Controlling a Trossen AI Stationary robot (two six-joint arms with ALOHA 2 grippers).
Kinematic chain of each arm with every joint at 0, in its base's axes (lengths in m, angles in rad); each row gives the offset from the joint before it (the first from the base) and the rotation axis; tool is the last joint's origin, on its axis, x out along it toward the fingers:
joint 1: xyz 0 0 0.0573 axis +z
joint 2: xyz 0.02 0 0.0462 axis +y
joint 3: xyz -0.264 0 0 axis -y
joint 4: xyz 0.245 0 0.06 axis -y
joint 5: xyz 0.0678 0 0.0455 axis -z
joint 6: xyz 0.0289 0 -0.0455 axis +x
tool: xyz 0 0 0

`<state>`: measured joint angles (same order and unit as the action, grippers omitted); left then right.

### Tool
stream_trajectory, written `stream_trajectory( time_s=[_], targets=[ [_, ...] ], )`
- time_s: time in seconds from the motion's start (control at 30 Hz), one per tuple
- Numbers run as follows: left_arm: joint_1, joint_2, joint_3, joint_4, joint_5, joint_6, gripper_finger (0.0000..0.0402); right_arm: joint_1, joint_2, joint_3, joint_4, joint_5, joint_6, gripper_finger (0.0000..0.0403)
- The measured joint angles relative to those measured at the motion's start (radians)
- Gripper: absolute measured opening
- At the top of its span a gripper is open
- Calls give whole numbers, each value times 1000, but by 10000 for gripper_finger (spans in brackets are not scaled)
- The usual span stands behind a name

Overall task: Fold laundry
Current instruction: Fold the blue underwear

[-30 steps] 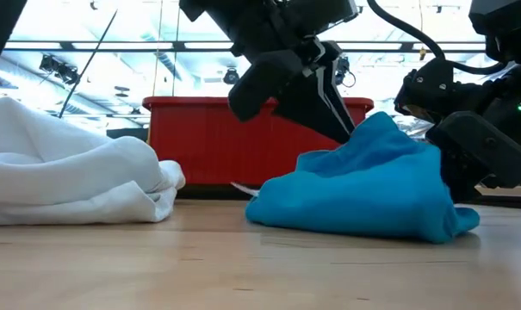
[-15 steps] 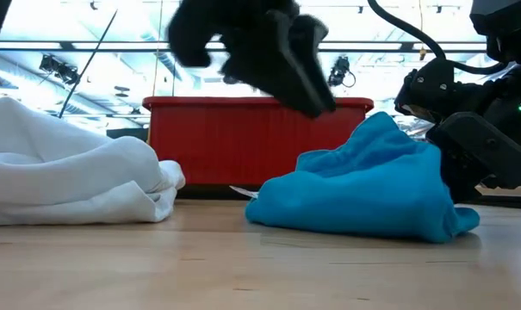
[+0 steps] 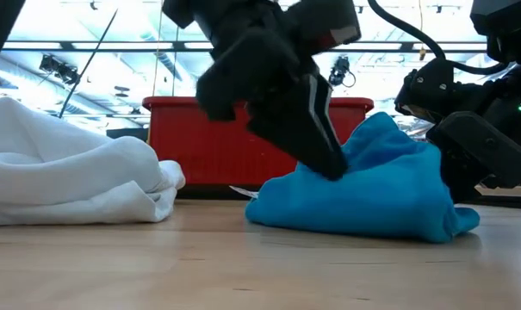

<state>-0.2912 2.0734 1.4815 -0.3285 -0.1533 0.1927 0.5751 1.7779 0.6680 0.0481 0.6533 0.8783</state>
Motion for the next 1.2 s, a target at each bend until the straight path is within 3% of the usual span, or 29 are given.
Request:
stream_trajectory(
  time_s=[0.17,0.33,0.57,0.77,0.97,1.2],
  targets=[
    [-1,18,0,-11,-2,-22,192,1,-23,0,-35,-17,-18,74],
    [-1,18,0,-20,-2,-35,192,15,-161,-2,-191,-84,41,74],
    [-1,17,1,-25,-4,-43,192,53,-297,-2,-420,-89,171,74],
    [-4,17,0,-39,-4,-53,192,151,-348,0,-299,42,83,74],
    [-5,17,0,-42,-4,-58,192,218,-348,-1,-364,145,156,74],
    [-3,17,0,-31,-9,-64,192,249,-225,-1,14,310,-227,75]
  ],
)
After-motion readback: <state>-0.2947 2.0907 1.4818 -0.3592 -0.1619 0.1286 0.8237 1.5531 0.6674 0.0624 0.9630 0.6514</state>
